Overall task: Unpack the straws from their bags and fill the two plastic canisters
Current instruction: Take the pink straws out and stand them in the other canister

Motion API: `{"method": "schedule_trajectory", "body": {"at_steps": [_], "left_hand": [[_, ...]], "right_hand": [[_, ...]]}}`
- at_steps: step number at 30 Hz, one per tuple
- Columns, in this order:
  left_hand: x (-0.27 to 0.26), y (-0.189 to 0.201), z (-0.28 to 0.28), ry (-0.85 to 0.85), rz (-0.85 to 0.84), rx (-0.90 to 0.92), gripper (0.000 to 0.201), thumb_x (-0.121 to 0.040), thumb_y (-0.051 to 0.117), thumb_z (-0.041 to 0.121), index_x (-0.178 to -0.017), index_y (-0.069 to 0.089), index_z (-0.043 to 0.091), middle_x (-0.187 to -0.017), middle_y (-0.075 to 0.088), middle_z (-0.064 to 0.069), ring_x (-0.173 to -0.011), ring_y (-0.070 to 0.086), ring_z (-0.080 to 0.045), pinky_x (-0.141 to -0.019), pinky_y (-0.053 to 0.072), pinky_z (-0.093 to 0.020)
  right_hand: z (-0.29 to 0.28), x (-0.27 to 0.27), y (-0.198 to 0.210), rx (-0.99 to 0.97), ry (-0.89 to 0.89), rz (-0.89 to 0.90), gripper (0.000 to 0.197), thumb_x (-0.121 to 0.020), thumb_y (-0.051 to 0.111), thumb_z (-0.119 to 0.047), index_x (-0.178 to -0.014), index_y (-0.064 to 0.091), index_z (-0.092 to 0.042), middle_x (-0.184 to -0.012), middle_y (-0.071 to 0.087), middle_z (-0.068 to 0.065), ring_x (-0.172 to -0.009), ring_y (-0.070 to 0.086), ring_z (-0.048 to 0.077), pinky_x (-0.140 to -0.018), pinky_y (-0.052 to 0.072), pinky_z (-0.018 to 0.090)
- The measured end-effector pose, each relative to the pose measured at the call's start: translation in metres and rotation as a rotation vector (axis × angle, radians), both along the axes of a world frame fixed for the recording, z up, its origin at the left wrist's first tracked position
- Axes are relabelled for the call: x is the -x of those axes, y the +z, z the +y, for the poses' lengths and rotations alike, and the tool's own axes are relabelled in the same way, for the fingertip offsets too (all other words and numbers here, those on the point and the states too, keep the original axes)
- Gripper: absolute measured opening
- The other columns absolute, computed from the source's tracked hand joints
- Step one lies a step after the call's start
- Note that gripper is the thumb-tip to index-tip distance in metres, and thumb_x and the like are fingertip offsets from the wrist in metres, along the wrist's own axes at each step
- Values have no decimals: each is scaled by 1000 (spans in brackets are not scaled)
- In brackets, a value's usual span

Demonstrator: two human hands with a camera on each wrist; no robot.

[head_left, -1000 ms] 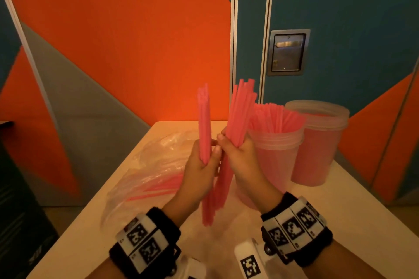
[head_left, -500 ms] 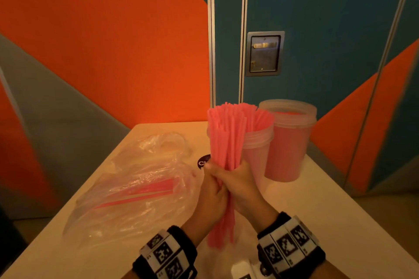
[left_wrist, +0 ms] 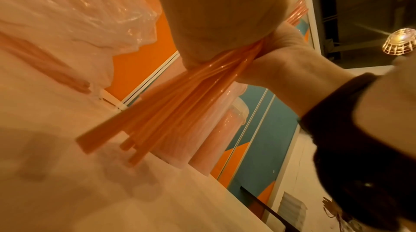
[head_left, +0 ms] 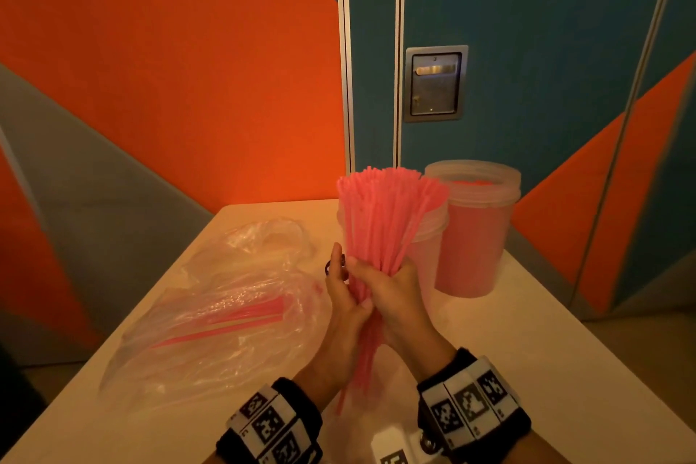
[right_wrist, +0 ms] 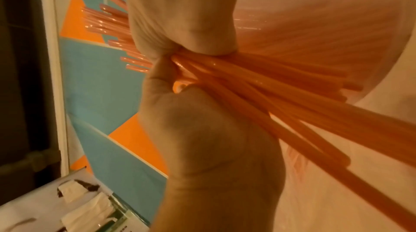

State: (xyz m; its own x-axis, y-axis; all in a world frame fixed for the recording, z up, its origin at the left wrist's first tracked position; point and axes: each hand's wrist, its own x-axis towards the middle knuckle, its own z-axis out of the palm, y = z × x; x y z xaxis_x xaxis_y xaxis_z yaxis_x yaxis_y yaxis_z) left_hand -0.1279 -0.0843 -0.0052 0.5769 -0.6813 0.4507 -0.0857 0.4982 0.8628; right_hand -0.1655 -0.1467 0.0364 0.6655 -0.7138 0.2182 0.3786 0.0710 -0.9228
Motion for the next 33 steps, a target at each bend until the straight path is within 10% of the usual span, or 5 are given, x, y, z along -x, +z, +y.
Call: {"method": "schedule_trajectory", "body": {"at_steps": [9, 20, 24, 27, 33], "left_hand": [[-2, 6, -5, 83, 74, 92, 88, -49, 70, 76, -122, 32, 43, -128, 38, 10, -121, 50, -6, -85, 49, -17], [-18, 15, 8, 35, -122, -100, 95, -57, 53, 85, -135, 27, 37, -138, 42, 15, -125, 45, 3, -99, 44, -18], [-18, 46, 8, 158, -241, -101, 101, -43, 81, 60, -129, 41, 26, -123, 57, 9, -111, 58, -1, -87, 49, -17], [-18, 60, 0, 351, -257, -203, 64, -47, 82, 39, -105, 64, 19, -98, 70, 6, -91, 67, -5, -81, 55, -26], [-14, 48, -9, 567, -167, -225, 32, -55, 68, 21, -87, 65, 20, -82, 71, -1, -77, 68, -18, -72, 58, -39]], "right_hand": [[3, -3, 9, 134, -162, -51, 39, -79, 69, -7, -114, 55, -12, -99, 66, 8, -92, 65, 22, -83, 55, 36], [3, -3, -7, 348, -82, 45, 43, -71, 71, -5, -103, 55, -29, -91, 65, -4, -85, 64, 10, -75, 55, 25], [12, -7, -4, 365, -58, 38, 22, -89, 52, -11, -109, 59, -6, -92, 63, -2, -85, 60, 7, -74, 51, 21], [14, -3, -7, 434, -50, 138, 31, -93, 47, -3, -123, 48, 6, -101, 47, -3, -95, 46, 8, -69, 37, 7], [11, 1, -22, 396, -20, 275, 28, -89, 53, 0, -116, 54, -1, -101, 58, 5, -94, 57, 23, -81, 46, 31]]}}
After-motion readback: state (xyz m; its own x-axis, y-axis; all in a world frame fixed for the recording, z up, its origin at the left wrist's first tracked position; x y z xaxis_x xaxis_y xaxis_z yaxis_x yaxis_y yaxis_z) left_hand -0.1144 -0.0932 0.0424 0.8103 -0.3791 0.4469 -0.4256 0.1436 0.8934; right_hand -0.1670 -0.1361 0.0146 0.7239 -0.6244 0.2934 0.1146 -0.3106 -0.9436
